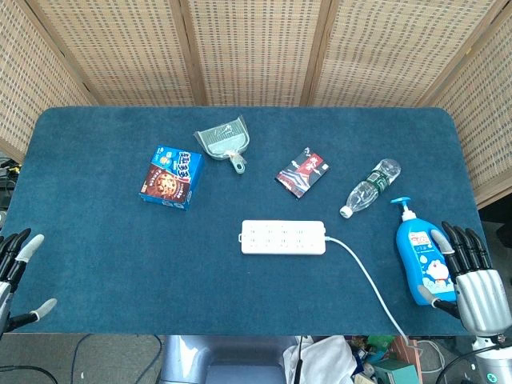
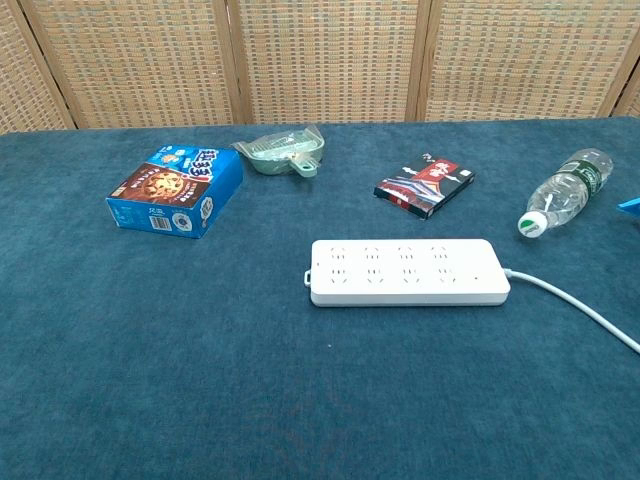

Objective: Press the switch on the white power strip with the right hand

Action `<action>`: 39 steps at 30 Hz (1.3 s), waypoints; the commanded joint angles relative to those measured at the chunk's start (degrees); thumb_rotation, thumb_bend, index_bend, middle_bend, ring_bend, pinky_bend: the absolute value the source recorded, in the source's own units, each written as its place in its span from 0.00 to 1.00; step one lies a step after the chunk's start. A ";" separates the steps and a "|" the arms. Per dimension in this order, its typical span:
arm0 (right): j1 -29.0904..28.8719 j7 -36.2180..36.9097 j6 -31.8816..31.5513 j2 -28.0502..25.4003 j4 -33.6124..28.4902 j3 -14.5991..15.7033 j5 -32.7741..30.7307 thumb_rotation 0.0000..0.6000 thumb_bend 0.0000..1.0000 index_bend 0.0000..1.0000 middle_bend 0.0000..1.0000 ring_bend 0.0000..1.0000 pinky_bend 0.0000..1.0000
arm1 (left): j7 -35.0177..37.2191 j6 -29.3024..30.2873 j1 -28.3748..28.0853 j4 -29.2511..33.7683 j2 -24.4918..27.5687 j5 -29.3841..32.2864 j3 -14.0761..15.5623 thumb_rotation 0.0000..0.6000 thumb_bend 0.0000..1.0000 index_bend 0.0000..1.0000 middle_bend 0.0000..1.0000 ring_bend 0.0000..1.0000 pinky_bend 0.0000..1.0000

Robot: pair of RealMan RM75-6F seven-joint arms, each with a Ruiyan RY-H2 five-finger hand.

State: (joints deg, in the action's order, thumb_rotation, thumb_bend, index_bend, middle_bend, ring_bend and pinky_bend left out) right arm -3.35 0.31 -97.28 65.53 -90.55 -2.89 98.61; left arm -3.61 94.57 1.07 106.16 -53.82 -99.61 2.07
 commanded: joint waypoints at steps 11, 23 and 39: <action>-1.03 0.62 1.83 0.02 -0.12 0.25 0.66 1.00 0.00 0.00 0.06 0.02 0.00 | -1.24 -1.35 -0.54 0.46 -0.26 0.76 -0.29 1.00 0.00 0.00 0.00 0.00 0.00; -18.23 3.38 25.88 3.23 -1.58 -3.99 -2.14 1.00 0.64 0.00 0.91 0.96 1.00 | -4.90 -5.65 -2.76 2.30 -1.31 6.37 -2.43 1.00 0.00 0.00 0.00 0.00 0.00; -27.67 -7.39 45.19 10.62 0.39 -4.41 -16.96 1.00 0.81 0.18 0.93 0.98 1.00 | -7.97 -9.26 -4.80 3.12 -2.28 11.72 -3.97 1.00 0.00 0.00 0.00 0.00 0.00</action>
State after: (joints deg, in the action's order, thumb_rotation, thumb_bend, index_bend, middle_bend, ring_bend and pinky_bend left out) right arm -30.29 -6.08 -53.06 75.31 -90.78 -7.16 82.76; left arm -11.49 85.39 -3.65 109.26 -56.05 -87.99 -1.84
